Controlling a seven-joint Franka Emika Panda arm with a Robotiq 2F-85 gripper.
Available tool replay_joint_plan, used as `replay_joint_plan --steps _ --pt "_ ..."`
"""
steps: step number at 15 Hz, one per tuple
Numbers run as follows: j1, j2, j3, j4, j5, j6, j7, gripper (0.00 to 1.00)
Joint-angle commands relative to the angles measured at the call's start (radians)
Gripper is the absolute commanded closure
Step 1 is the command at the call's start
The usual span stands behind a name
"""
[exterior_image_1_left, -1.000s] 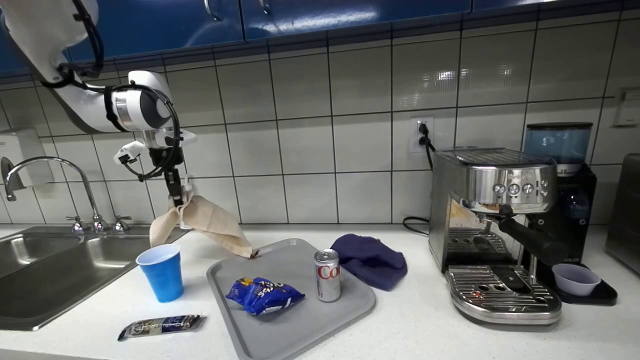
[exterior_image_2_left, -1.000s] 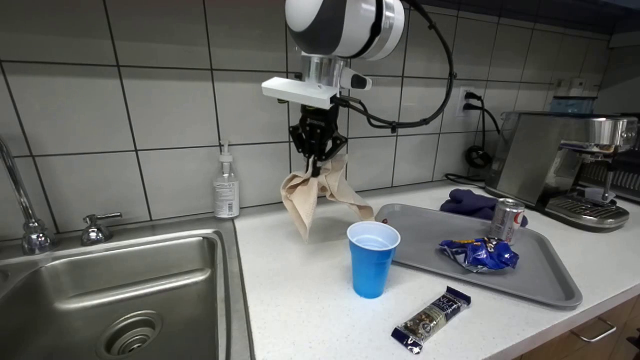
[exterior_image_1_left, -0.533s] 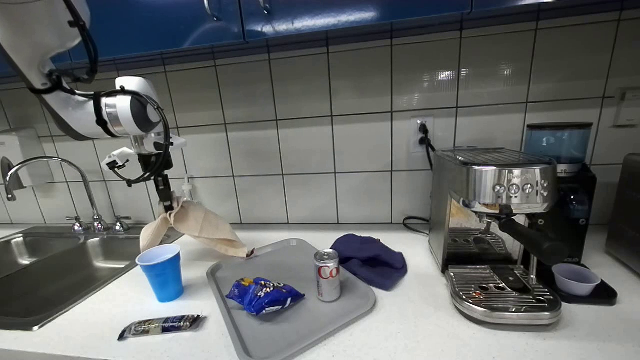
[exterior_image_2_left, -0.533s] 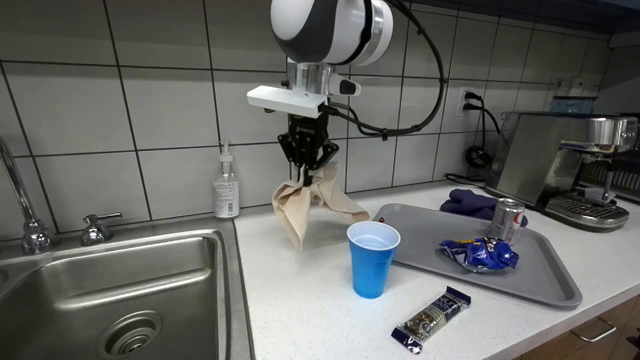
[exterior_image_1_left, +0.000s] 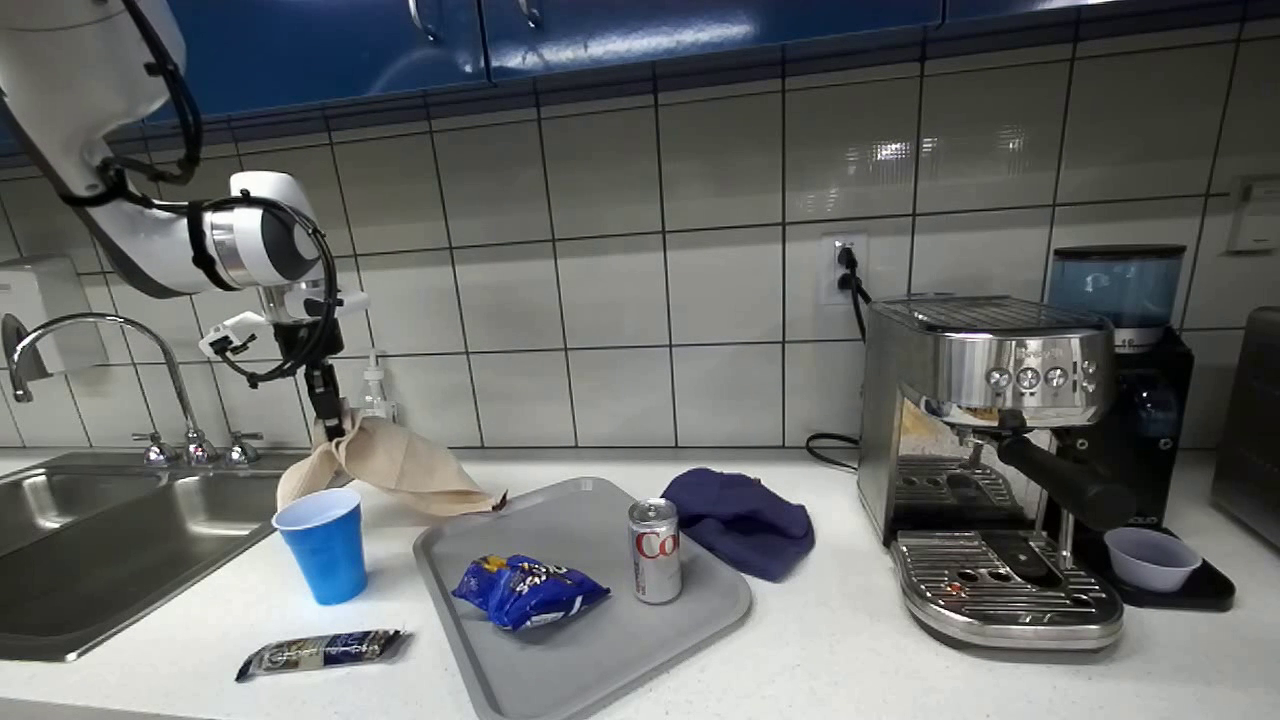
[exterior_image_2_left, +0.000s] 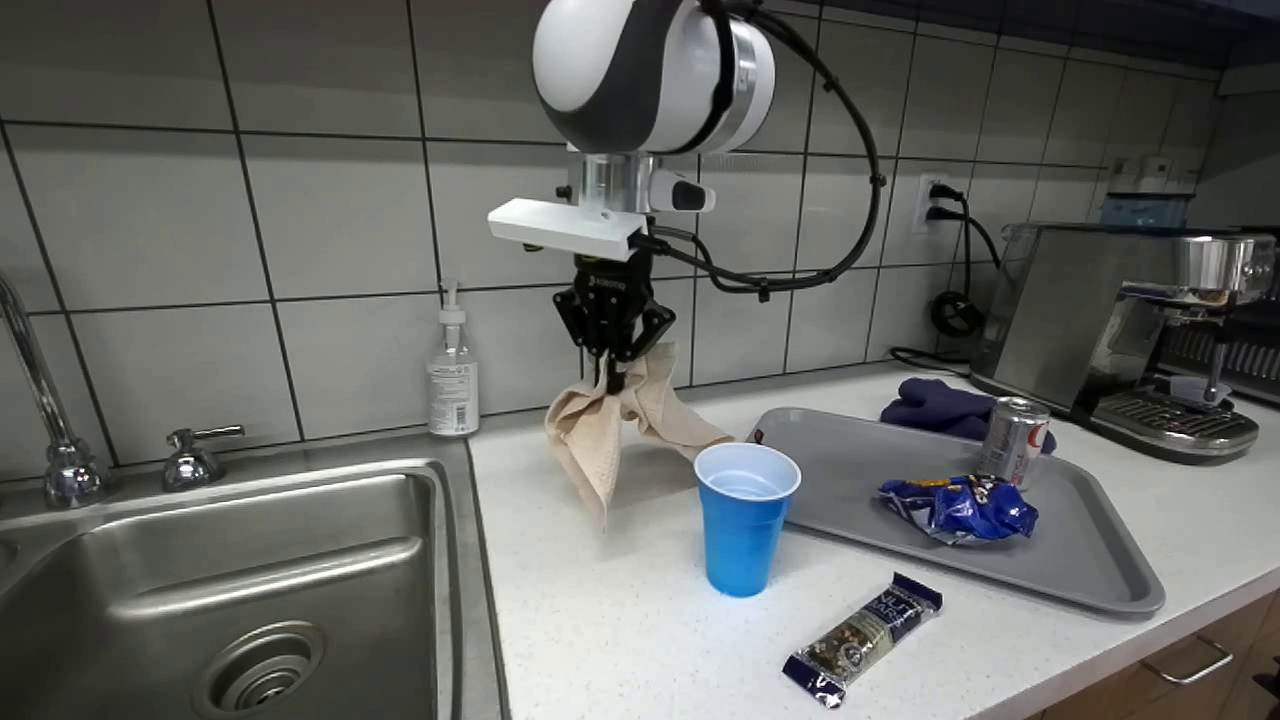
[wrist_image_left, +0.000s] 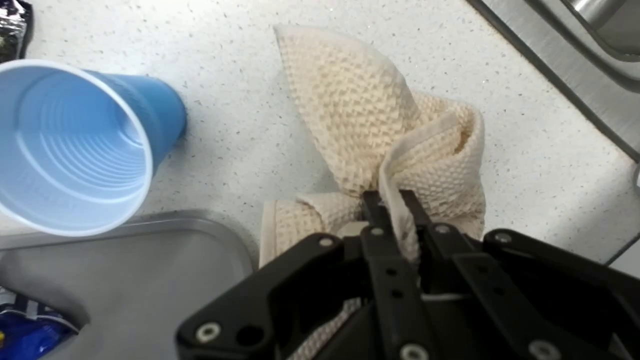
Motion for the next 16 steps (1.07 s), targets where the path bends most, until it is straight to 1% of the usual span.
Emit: replay_joint_plan --steps 1,5,6,7,9,14,15,16 --pt "-0.001 0.012 0.006 0.039 -0.019 -0.038 0.037 0.97" --pt "-0.001 0.014 0.006 0.046 -0.019 -0.043 0.037 0.97" --pt "-0.002 0.015 0.006 0.049 -0.017 -0.051 0.037 0.64" --pt "-0.001 0.015 0.006 0.050 -0.017 -0.052 0.039 0.63" --pt "0.000 0.015 0.006 0.051 -0.018 -0.054 0.042 0.49" --pt "0.002 0.013 0.004 0.050 -0.023 -0.053 0.051 0.11" --pt "0.002 0.012 0.003 0.048 -0.024 -0.052 0.054 0.05" --pt "0.002 0.010 0.003 0.046 -0.025 -0.052 0.055 0.00"
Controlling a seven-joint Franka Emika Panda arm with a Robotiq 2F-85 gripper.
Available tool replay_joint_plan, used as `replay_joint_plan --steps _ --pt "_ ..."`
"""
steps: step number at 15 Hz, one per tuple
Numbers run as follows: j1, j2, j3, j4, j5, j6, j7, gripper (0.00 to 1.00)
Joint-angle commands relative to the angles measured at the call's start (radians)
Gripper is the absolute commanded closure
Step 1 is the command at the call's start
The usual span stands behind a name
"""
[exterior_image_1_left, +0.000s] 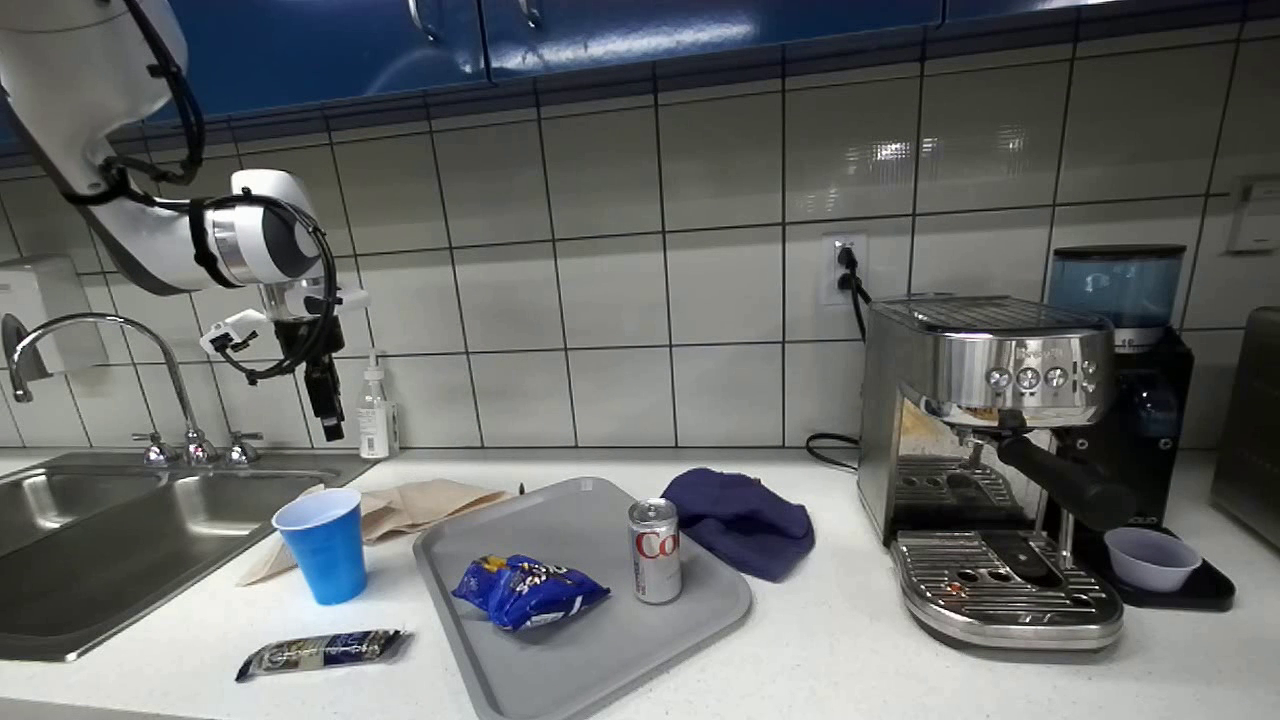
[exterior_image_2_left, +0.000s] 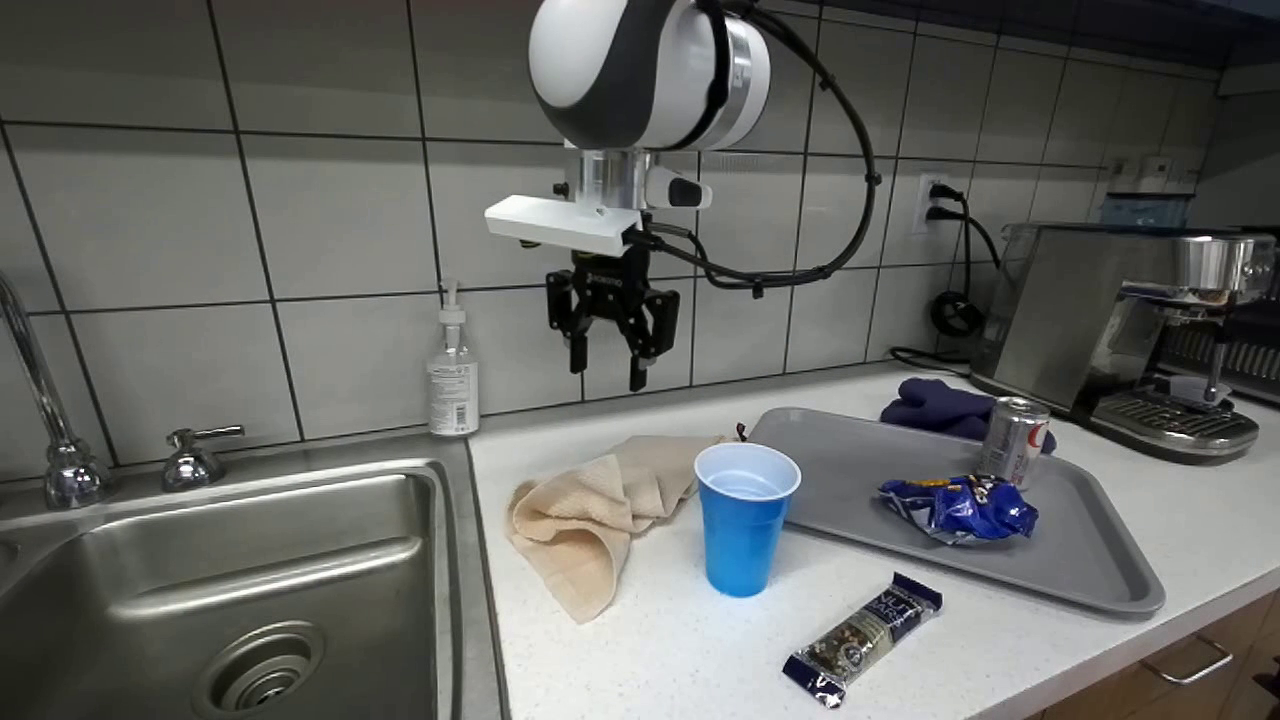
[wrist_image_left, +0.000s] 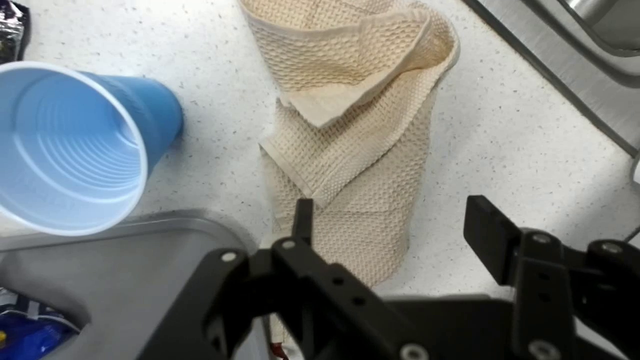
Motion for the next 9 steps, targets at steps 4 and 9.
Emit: replay_joint_plan --steps 4,9 --pt "-0.010 -0.019 0.007 0.012 -0.014 -0.037 0.027 0.00" --pt "-0.031 -0.068 0.017 -0.019 0.004 -0.061 -0.004 0.00"
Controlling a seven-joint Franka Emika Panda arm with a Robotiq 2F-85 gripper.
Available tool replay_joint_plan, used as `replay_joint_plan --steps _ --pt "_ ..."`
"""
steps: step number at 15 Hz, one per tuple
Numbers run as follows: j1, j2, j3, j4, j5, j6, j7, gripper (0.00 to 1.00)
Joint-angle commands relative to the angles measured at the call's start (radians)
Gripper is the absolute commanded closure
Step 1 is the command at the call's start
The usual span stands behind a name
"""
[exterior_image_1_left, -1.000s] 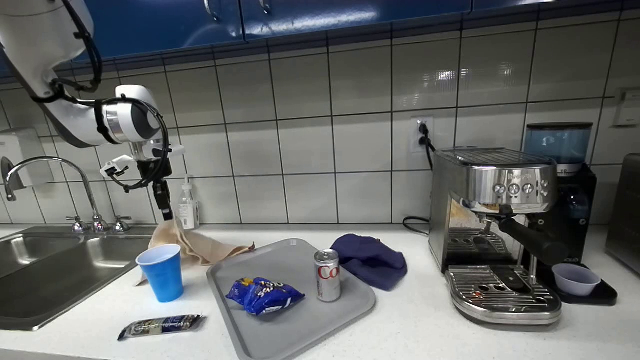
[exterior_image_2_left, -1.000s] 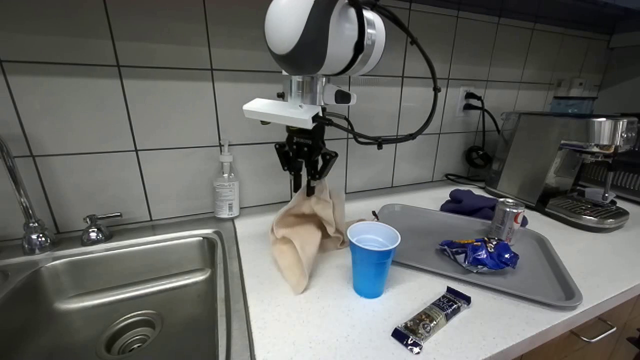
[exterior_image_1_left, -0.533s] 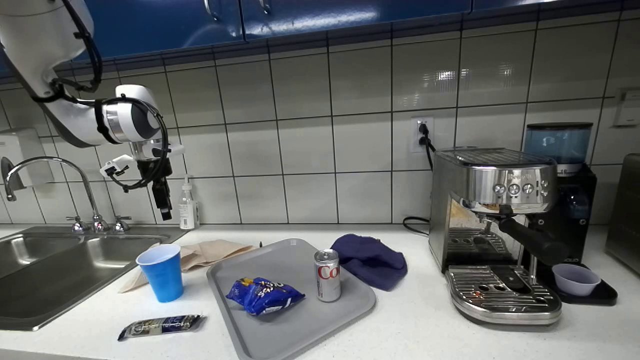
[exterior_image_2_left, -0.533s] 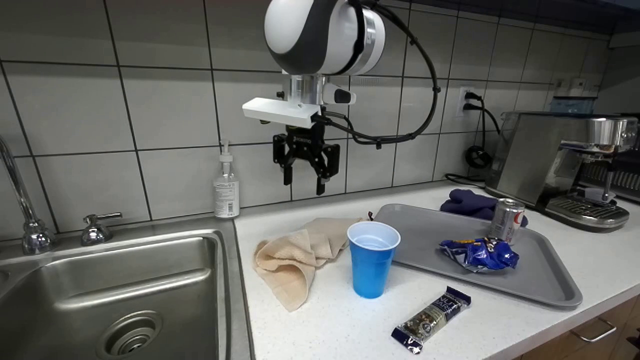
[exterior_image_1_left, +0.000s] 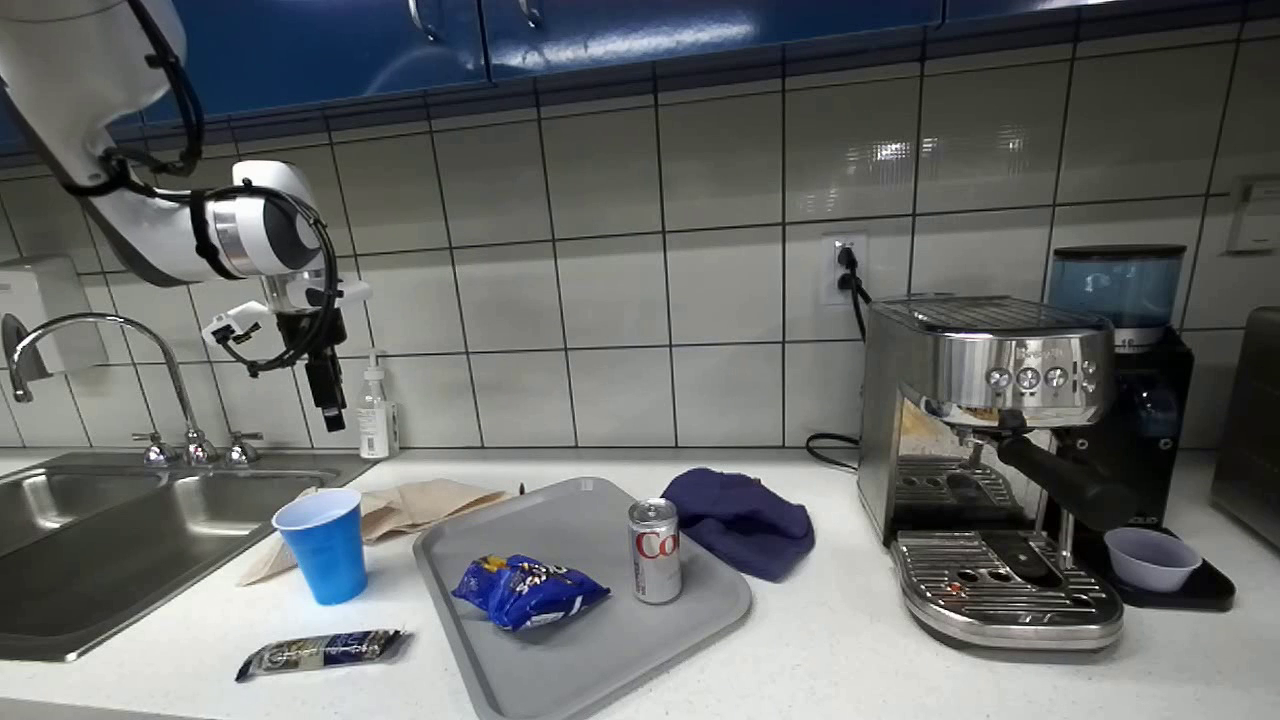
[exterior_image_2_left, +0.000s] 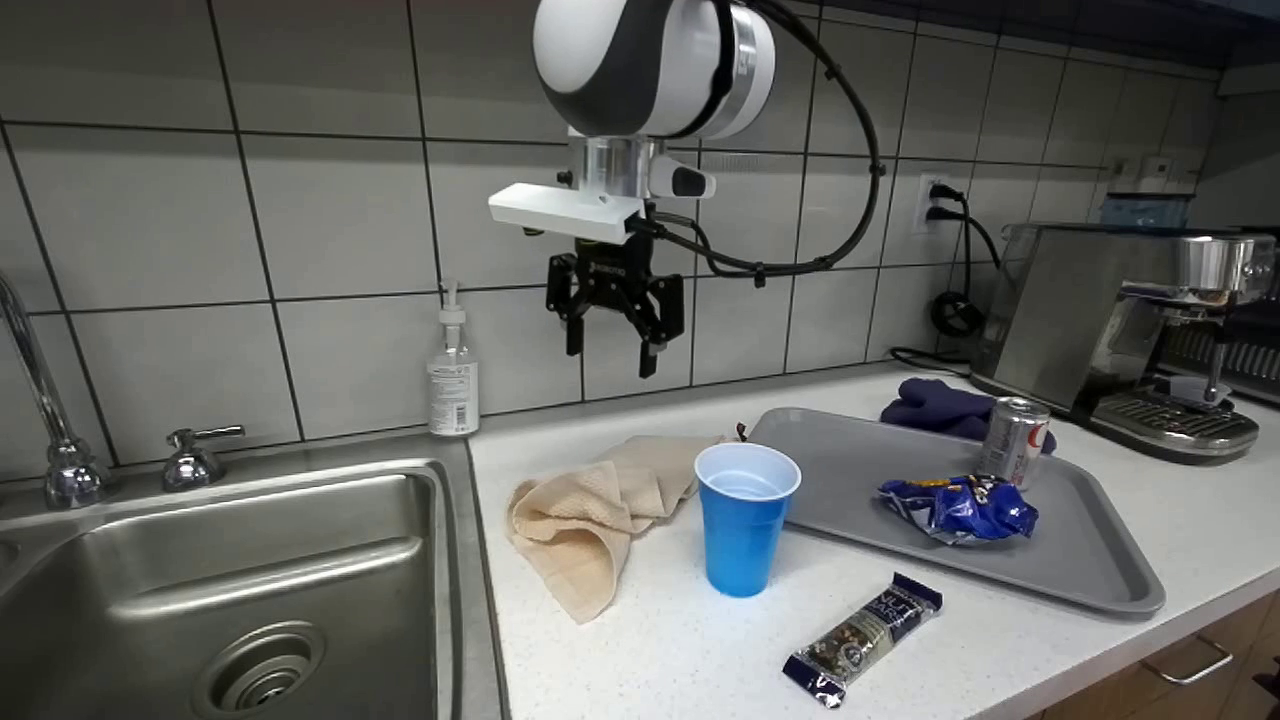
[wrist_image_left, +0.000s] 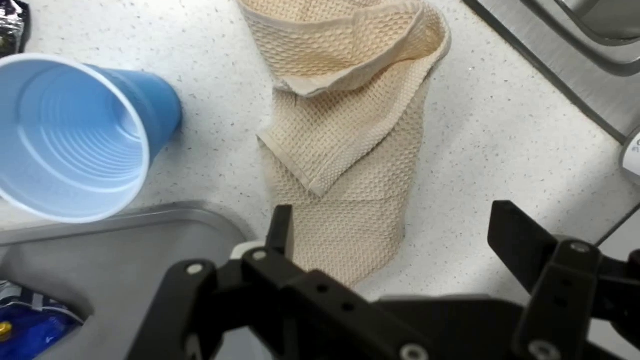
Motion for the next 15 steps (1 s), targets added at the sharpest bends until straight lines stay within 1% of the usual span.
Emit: replay_joint_plan --steps 1,6,9,15 --pt "-0.032 -0.064 0.023 -0.027 0.014 -0.074 -0.022 0.00" --pt "-0.050 -0.121 0.028 -0.069 0.012 -0.121 -0.034 0.00" --pt "-0.067 -0.149 0.026 -0.094 0.017 -0.126 -0.034 0.00" --pt "-0.123 -0.183 0.013 -0.143 0.029 -0.119 -0.030 0.00"
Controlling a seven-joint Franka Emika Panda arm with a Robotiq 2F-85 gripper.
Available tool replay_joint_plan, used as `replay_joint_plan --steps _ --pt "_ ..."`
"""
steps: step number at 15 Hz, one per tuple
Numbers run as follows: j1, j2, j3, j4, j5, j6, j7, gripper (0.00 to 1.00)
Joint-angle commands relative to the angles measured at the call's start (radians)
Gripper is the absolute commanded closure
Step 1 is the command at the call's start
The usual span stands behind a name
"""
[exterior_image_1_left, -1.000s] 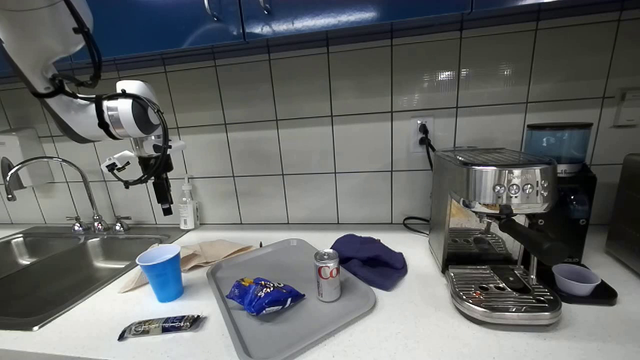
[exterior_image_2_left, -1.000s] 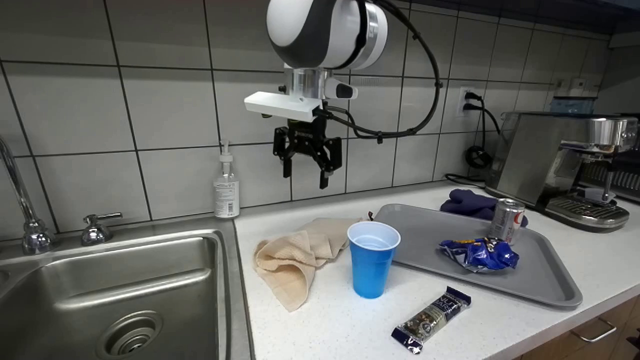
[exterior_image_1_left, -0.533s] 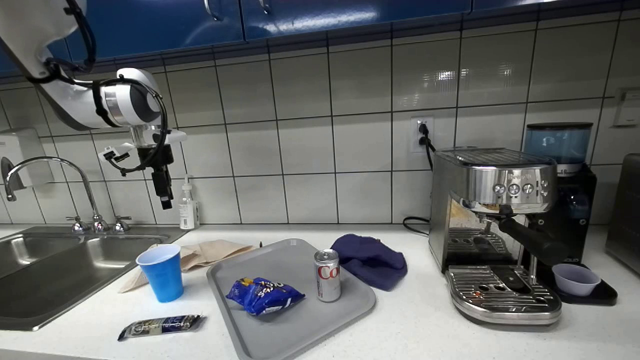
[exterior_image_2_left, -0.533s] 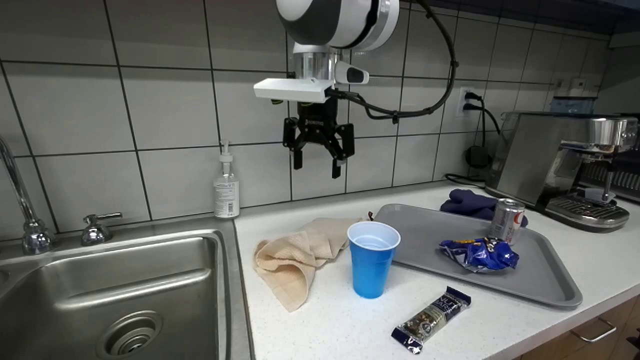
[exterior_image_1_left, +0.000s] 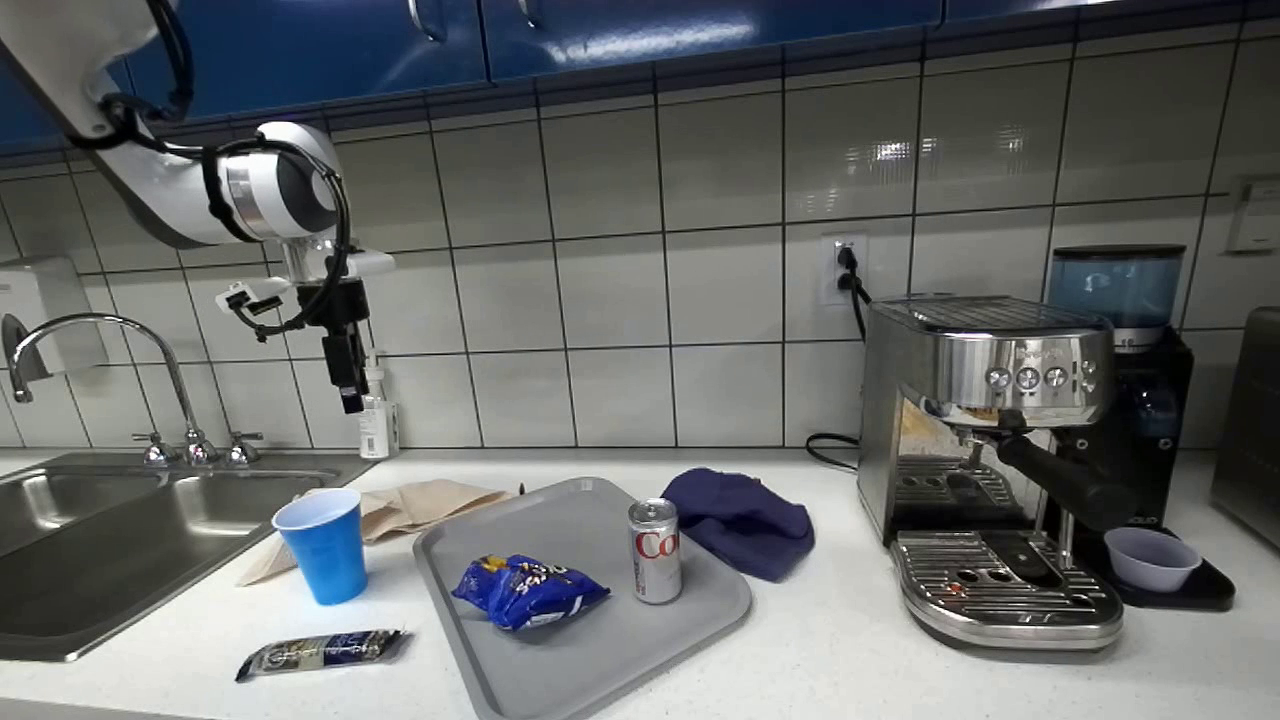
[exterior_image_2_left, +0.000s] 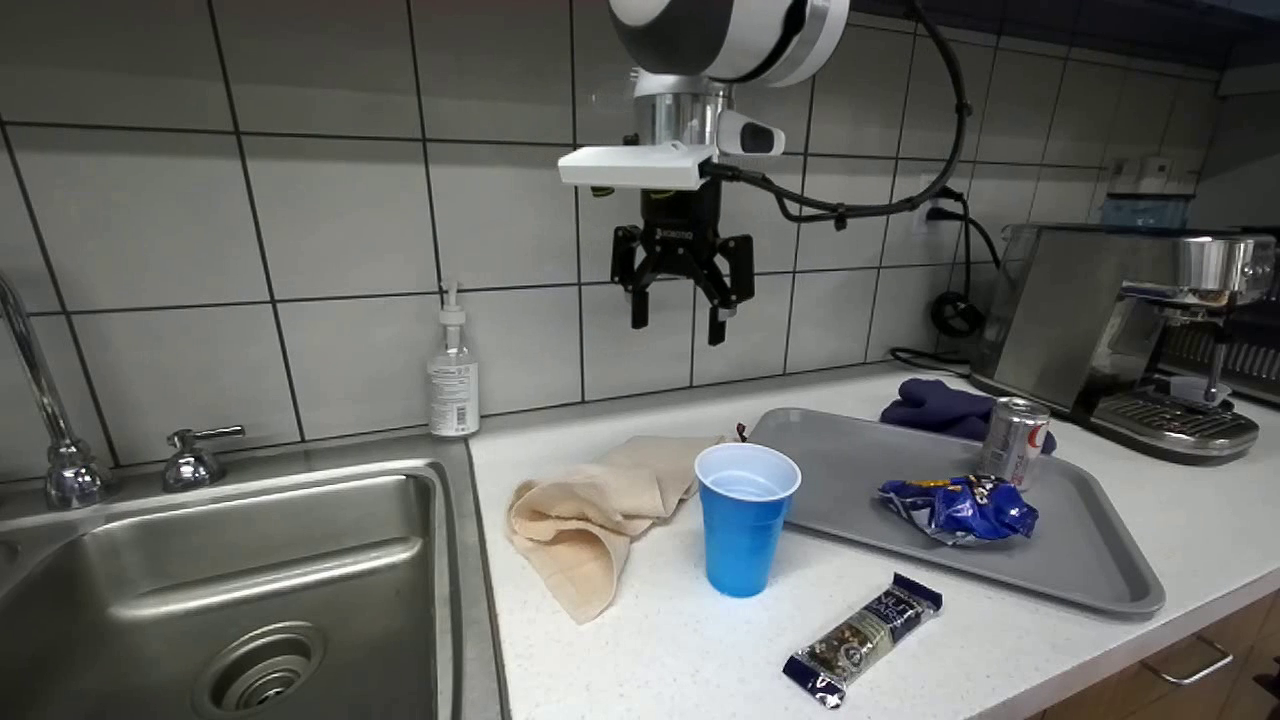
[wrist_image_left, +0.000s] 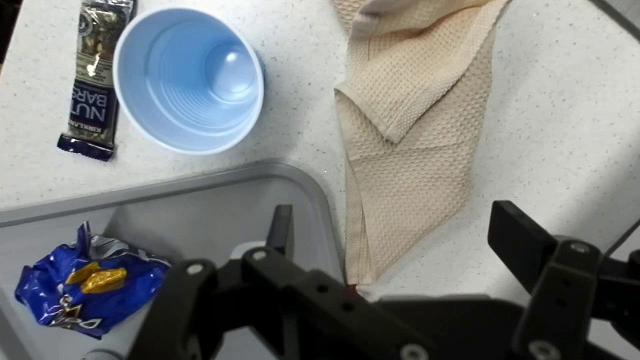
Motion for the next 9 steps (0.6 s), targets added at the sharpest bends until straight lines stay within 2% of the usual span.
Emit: replay_joint_plan --steps 1,9 --pt "-0.055 -0.053 0.010 -0.057 0.028 -0.018 -0.026 0.00" --pt "-0.139 -0.052 -0.012 -0.091 0.071 -0.023 -0.033 0.00"
